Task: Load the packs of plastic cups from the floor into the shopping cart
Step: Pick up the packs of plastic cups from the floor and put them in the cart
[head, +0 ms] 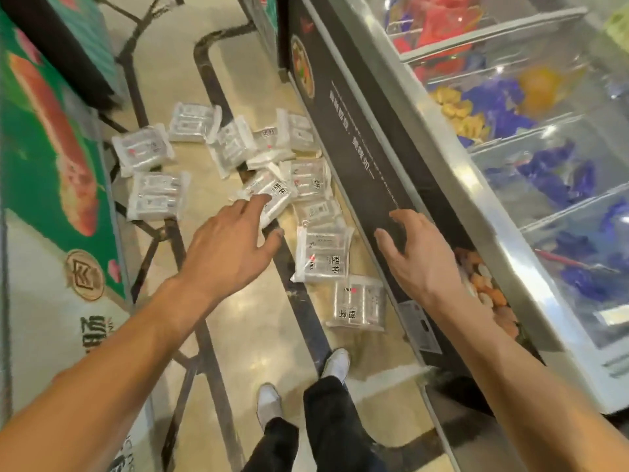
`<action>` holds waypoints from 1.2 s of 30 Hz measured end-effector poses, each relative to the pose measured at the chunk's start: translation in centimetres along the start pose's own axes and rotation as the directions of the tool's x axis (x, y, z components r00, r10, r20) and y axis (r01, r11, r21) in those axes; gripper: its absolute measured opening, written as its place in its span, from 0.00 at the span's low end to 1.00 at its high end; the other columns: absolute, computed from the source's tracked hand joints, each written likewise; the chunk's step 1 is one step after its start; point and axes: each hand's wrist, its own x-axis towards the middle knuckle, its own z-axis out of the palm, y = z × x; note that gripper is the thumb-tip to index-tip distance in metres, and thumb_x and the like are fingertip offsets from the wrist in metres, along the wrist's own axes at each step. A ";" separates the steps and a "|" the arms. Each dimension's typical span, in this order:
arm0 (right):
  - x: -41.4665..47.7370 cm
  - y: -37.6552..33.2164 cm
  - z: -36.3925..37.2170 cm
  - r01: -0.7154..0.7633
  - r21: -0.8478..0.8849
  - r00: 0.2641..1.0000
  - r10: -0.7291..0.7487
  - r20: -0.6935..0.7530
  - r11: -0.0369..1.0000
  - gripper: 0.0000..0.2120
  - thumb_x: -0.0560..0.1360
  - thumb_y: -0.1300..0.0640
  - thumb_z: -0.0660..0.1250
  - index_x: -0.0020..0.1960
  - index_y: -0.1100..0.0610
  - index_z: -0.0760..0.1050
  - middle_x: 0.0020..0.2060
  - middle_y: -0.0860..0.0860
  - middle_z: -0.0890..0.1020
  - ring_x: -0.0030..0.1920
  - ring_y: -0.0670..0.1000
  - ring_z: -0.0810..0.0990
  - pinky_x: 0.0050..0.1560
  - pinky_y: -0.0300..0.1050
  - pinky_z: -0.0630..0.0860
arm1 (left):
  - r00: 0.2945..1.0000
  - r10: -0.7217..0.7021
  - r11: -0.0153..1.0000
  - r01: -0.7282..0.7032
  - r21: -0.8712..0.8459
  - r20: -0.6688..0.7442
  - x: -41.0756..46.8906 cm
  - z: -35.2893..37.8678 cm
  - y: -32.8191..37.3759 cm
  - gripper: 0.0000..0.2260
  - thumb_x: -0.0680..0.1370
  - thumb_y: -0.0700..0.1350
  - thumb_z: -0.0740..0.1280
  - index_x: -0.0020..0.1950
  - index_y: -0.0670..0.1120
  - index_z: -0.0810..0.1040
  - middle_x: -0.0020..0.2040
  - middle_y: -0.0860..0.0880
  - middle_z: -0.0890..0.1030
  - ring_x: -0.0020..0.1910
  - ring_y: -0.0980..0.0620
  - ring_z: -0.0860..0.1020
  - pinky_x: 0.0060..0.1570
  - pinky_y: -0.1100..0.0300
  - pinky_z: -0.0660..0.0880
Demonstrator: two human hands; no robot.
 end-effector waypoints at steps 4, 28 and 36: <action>4.8 6.2 6.2 -0.062 0.030 0.998 0.062 0.021 0.998 0.24 0.85 0.39 0.60 0.72 0.54 0.73 0.67 0.52 0.81 0.64 0.55 0.80 0.62 0.54 0.78 | 0.999 0.026 1.000 -0.027 0.010 0.046 7.4 7.5 -0.1 0.26 0.85 0.59 0.63 0.81 0.52 0.65 0.72 0.45 0.78 0.71 0.39 0.75 0.61 0.43 0.75; 4.8 54.1 65.3 -0.562 0.023 0.811 0.546 0.209 0.827 0.47 0.74 0.20 0.61 0.79 0.52 0.64 0.71 0.54 0.77 0.69 0.57 0.79 0.63 0.61 0.81 | 0.939 0.041 0.999 -0.048 0.012 0.342 21.2 84.4 -9.0 0.38 0.81 0.75 0.51 0.73 0.43 0.71 0.61 0.42 0.82 0.58 0.39 0.83 0.50 0.42 0.83; 5.8 57.8 71.4 -0.637 0.312 0.770 0.595 0.229 0.705 0.48 0.62 0.20 0.74 0.74 0.41 0.66 0.60 0.46 0.81 0.58 0.52 0.84 0.50 0.58 0.86 | 0.910 -0.041 0.894 0.218 -0.391 0.412 21.5 91.0 -9.3 0.52 0.70 0.77 0.71 0.82 0.51 0.52 0.73 0.41 0.75 0.64 0.35 0.81 0.61 0.34 0.80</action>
